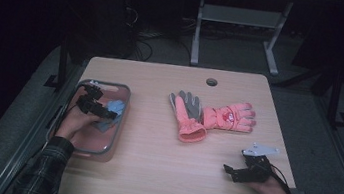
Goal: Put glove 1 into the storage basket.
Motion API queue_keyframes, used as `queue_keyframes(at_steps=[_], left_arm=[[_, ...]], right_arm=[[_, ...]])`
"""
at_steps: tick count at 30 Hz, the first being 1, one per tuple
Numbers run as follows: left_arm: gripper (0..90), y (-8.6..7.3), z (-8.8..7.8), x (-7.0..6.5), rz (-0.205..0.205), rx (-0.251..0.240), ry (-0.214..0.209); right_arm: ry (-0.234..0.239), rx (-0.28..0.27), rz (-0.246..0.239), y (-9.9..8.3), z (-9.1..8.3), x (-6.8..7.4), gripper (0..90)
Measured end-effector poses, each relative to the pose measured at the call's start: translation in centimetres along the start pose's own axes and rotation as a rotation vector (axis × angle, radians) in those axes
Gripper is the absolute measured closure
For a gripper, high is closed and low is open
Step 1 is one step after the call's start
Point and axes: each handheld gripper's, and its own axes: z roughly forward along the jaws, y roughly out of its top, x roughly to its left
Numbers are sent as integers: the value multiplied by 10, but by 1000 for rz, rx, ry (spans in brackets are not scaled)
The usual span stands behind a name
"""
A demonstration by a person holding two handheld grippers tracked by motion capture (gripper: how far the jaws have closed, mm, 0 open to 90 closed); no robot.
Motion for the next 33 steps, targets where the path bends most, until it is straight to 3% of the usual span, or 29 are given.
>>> queue_keyframes(at_steps=[4, 10, 15, 27, 33], left_arm=[[133, 0, -14, -2, 2, -50, 1], [133, 4, -35, -12, 41, -92, -2], [135, 7, -50, -24, 56, -135, -28], [136, 14, -62, -67, 109, -184, -56], [137, 18, -65, -94, 144, -206, -90]], right_arm=[[0, 0, 0, 0, 0, 0, 81], [0, 0, -1, 0, 0, 0, 81], [0, 0, -1, 0, 0, 0, 81], [0, 0, -1, 0, 0, 0, 81], [0, 0, -1, 0, 0, 0, 81]])
